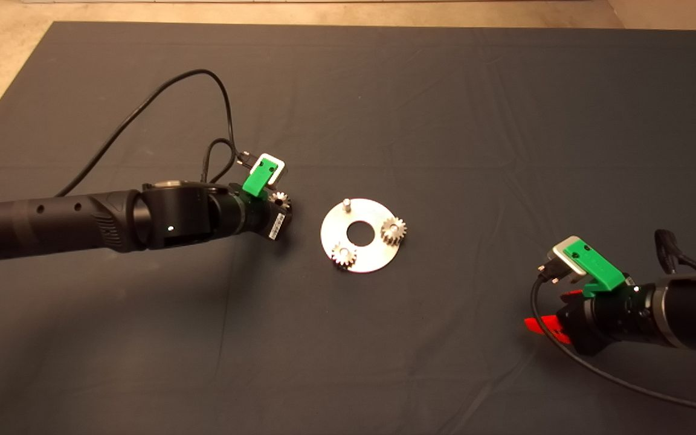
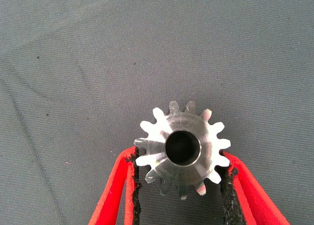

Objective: Install three planetary gears onto the carrier pins

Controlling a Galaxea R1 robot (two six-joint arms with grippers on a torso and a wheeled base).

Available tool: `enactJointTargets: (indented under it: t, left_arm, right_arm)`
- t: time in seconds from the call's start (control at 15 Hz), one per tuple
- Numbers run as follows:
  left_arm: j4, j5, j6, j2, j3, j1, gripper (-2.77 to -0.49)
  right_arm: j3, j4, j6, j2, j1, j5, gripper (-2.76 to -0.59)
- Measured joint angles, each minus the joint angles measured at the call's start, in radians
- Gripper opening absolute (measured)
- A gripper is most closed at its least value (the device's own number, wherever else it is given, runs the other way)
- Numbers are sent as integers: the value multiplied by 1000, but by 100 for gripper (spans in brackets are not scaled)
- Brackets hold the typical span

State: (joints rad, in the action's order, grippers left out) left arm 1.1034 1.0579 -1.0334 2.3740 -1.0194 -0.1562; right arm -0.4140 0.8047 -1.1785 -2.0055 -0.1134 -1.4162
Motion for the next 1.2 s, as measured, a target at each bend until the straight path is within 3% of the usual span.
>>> enactJointTargets:
  t: [0.93,1.2]
  left_arm:
    - [-1,-3,27,-10,4,0,-269]
    - [-3,8,41,-23,14,-5,-271]
  right_arm:
    - [0,0,0,0,0,0,-144]
    - [0,0,0,-1,0,-1,-144]
